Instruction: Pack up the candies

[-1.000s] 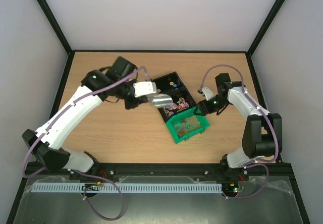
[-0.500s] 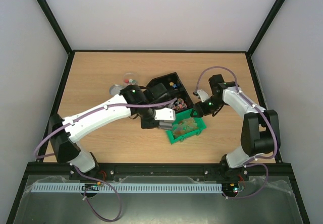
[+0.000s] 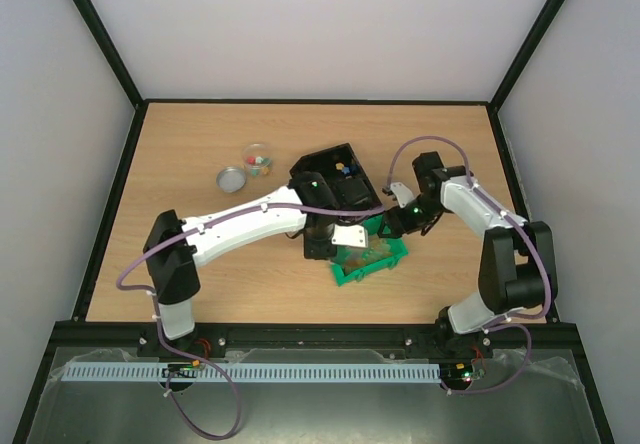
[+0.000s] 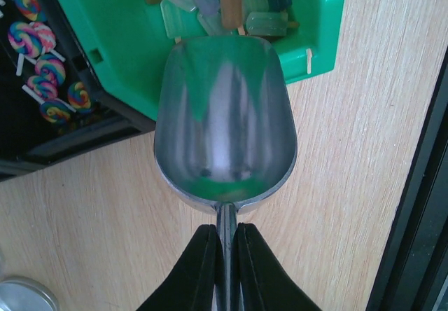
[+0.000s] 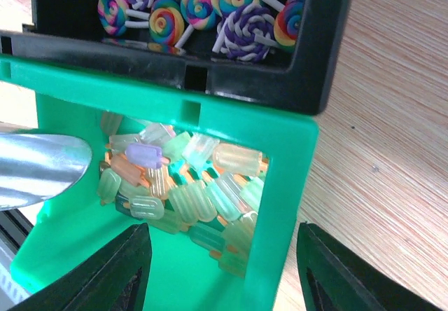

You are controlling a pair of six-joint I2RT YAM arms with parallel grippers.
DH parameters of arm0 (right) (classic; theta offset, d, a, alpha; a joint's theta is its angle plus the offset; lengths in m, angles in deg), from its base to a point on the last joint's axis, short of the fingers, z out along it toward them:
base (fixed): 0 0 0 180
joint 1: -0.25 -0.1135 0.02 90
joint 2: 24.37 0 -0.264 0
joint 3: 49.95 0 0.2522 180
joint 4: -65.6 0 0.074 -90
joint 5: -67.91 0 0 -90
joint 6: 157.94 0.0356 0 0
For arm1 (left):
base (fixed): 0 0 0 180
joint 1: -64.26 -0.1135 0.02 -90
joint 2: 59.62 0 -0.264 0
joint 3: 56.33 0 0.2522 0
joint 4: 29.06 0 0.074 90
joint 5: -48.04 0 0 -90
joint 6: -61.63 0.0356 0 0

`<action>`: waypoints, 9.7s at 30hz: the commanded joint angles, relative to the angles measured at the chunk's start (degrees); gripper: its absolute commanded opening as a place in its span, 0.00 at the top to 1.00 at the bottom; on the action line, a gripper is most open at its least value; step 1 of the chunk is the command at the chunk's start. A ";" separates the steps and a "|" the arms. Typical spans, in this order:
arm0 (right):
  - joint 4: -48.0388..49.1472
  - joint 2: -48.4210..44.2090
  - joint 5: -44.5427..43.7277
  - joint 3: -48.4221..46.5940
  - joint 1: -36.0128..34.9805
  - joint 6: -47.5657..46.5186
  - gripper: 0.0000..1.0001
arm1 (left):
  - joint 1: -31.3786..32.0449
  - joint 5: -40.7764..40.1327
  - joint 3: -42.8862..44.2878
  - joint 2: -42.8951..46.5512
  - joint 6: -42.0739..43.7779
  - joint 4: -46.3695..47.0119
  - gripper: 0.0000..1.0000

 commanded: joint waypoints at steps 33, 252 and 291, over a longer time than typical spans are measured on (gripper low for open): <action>-14.01 3.84 5.23 -2.97 0.13 -9.96 0.99 | -3.46 17.02 -10.16 -9.92 -4.21 23.21 0.98; -1.36 -3.50 -0.63 -5.50 9.27 7.68 0.09 | -16.98 11.26 6.14 13.99 4.13 -3.93 0.98; 6.02 1.40 14.44 3.21 3.27 11.21 0.65 | -2.55 -12.27 2.10 -7.35 -0.14 -4.26 0.98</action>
